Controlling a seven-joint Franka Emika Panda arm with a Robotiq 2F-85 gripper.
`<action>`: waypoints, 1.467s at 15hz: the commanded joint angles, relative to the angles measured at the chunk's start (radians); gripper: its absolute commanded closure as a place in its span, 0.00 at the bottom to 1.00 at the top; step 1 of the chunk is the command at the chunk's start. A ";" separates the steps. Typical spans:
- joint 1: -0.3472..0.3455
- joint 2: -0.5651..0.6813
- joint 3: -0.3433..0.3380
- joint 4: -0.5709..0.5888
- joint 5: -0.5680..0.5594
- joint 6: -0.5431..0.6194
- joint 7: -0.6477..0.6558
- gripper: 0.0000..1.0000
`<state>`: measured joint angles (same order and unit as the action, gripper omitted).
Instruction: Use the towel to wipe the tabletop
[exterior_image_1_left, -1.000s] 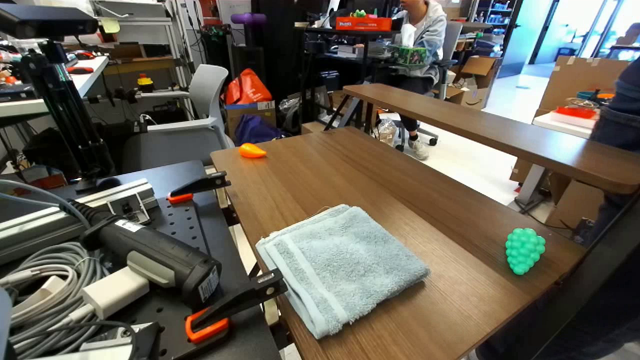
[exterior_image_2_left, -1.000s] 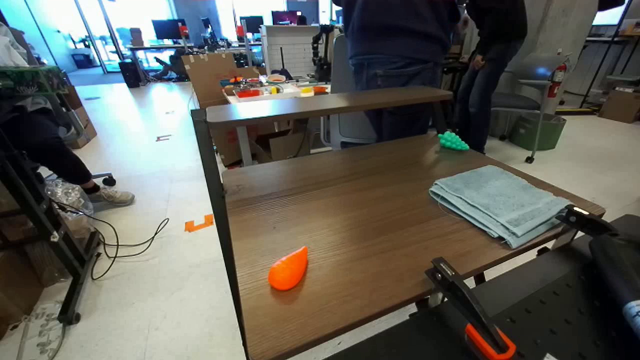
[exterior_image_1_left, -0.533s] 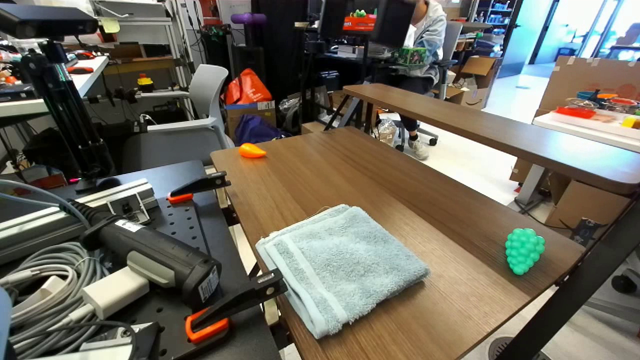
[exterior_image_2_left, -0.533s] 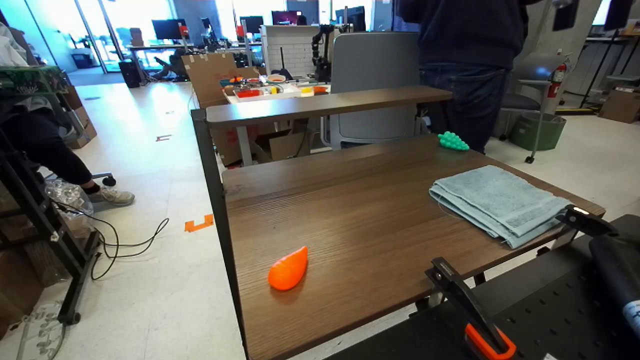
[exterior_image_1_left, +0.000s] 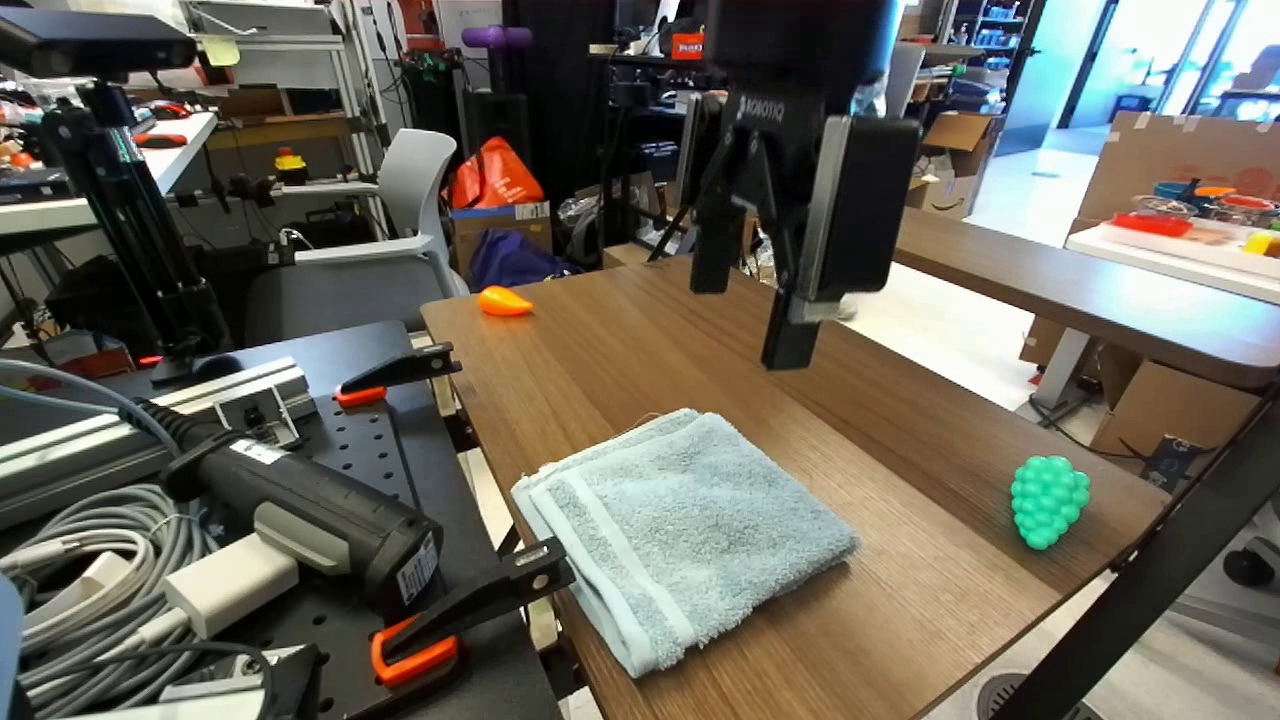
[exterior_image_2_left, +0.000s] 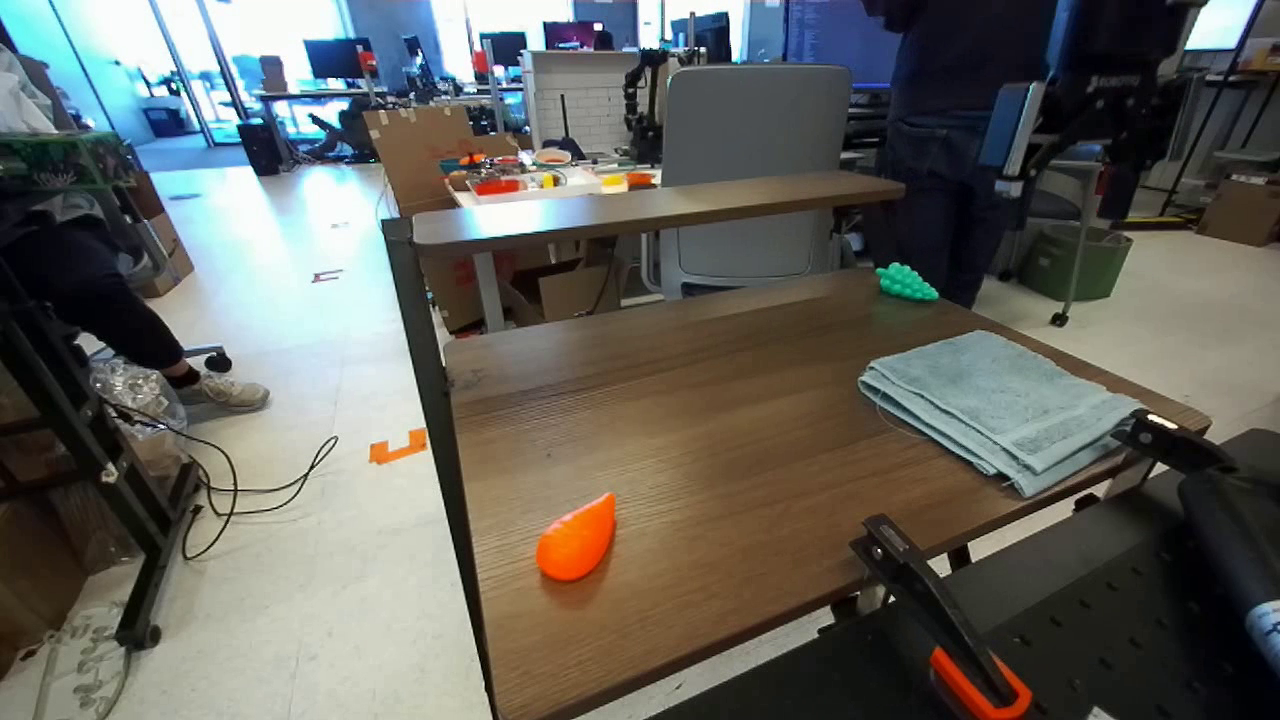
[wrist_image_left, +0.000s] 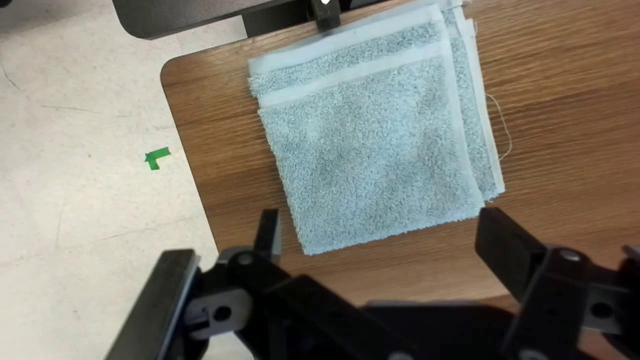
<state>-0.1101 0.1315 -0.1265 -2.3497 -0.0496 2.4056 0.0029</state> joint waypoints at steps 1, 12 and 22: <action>0.012 0.056 -0.004 0.032 -0.072 -0.068 0.031 0.00; -0.017 0.153 0.040 0.021 0.178 0.030 -0.025 0.00; 0.009 0.459 0.082 0.051 0.219 0.367 0.064 0.00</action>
<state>-0.1032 0.5101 -0.0521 -2.3311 0.1609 2.6900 0.0499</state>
